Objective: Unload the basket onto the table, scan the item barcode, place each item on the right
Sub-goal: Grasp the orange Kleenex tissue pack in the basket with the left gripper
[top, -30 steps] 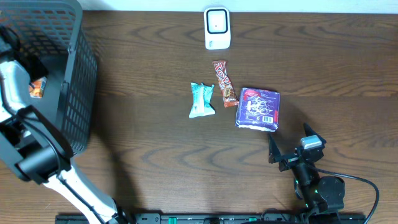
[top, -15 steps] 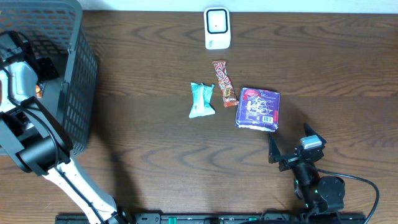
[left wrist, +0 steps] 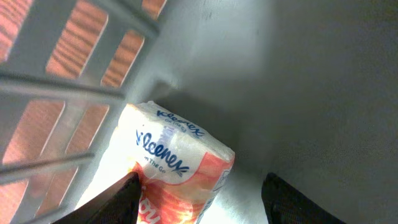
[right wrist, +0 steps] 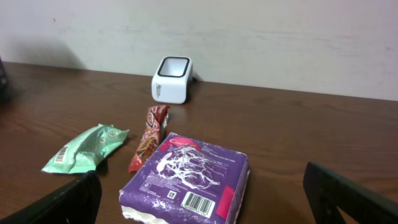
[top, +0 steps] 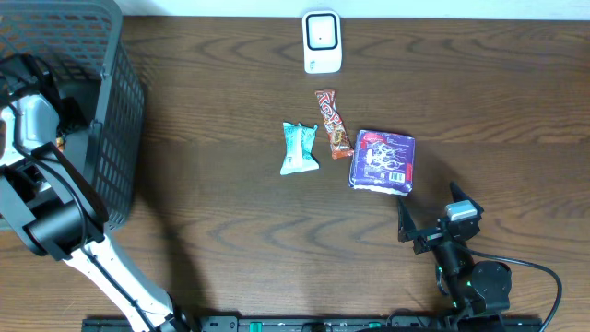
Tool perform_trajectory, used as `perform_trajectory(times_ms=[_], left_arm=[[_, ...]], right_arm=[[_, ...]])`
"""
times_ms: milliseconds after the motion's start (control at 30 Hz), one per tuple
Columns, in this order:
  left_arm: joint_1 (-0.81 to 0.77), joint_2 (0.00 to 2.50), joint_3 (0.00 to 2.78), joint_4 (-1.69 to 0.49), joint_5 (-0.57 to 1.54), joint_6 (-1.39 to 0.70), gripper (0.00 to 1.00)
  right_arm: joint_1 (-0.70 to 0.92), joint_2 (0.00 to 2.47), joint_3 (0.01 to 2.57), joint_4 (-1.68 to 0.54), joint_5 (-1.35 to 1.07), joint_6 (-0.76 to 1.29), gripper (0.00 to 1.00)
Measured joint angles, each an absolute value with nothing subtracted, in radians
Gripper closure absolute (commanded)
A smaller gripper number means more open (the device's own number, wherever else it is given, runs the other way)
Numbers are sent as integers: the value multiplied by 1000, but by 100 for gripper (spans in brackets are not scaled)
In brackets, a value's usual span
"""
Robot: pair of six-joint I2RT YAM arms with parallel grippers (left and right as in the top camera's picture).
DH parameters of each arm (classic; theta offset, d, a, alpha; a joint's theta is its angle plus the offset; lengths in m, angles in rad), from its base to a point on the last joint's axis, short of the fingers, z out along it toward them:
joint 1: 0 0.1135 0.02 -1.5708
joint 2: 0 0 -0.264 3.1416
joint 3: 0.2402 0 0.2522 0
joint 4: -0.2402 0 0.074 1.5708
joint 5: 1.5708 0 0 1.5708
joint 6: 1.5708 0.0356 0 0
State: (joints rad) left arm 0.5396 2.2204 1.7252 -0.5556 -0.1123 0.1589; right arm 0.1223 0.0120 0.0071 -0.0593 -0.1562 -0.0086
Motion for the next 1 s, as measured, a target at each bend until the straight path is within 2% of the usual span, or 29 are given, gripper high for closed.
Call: perform_trajectory(times_ms=[67, 100, 167, 300, 733, 1000], left_arm=[[540, 2220, 1725, -577, -123, 162, 40], [541, 2220, 1725, -578, -127, 163, 45], [542, 2220, 1723, -578, -134, 163, 58], [550, 2206, 1697, -571, -157, 173, 92], [553, 2166, 1668, -647, -159, 160, 93], [531, 2025, 1596, -615, -109, 22, 93]], right_arm=[[122, 12, 7, -60, -156, -9, 1], [122, 12, 7, -59, -156, -9, 1], [122, 12, 7, -59, -156, -9, 1], [122, 12, 7, -59, -156, -9, 1], [122, 12, 7, -59, -156, -9, 1], [122, 12, 7, -60, -156, -9, 1]])
